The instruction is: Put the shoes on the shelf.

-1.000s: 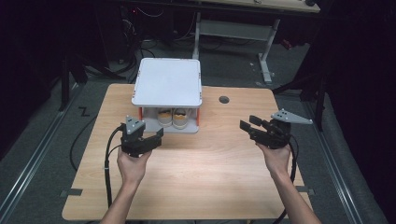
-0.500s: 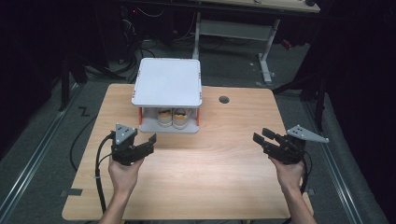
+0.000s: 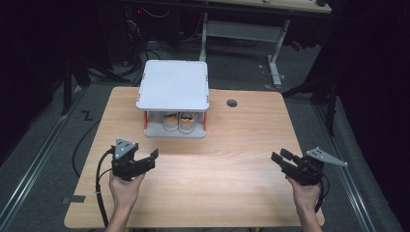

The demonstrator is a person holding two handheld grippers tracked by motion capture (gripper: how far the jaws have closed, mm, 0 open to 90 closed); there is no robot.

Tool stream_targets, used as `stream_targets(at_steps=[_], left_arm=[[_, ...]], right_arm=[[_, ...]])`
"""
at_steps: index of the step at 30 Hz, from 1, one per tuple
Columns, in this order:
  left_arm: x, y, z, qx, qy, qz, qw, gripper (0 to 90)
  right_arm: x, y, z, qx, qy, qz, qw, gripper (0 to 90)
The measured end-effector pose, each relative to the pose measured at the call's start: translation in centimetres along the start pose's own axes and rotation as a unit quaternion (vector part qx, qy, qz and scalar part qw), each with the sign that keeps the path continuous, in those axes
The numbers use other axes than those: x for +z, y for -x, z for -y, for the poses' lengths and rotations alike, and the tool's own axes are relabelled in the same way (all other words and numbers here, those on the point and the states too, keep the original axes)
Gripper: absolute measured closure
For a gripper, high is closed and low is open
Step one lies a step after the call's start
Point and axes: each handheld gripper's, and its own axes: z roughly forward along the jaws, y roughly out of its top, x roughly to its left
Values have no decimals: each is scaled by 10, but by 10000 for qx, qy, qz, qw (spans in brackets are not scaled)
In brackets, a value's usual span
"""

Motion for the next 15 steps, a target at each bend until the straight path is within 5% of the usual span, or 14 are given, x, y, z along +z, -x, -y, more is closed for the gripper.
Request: stream_targets(at_steps=[15], left_arm=[[15, -15, 31, -171, -440, -163, 9987, 209]], right_arm=[[5, 20, 33, 132, -321, 426, 9985, 496]])
